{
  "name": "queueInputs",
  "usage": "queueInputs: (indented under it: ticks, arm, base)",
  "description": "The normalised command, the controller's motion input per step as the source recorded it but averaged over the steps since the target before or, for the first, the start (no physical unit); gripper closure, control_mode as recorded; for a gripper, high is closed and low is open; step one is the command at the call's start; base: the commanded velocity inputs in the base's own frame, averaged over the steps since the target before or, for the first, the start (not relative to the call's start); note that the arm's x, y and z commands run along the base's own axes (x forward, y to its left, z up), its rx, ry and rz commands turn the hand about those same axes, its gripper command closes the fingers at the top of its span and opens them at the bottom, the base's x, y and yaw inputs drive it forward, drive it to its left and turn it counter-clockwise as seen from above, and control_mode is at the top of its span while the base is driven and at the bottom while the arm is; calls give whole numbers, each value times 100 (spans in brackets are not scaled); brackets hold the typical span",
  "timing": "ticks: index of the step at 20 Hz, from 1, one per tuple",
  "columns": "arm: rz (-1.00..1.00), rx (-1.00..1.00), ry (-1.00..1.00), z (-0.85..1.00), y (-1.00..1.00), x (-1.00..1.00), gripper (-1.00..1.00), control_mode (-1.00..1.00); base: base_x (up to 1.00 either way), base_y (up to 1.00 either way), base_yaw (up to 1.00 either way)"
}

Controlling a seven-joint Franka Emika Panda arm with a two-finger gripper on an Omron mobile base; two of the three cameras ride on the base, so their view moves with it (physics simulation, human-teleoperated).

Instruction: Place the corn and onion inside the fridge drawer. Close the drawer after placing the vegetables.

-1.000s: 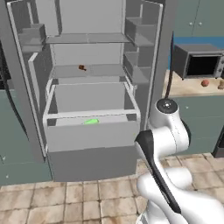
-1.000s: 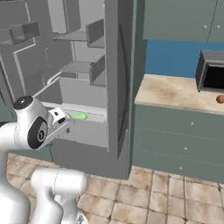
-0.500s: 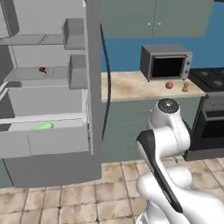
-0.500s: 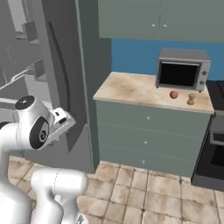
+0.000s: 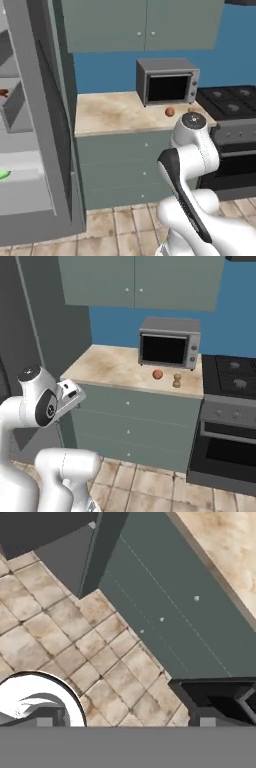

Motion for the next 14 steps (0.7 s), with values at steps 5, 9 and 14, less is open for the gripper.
queueInputs:
  ticks: [5,9,14]
  arm:
    - [0,0,0,0,0,0,-100,100]
    - [0,0,0,0,0,0,-100,100]
    - [0,0,0,0,0,0,-100,100]
  base:
    - [100,-33,-12]
    - [89,-44,-11]
    - [46,-56,-7]
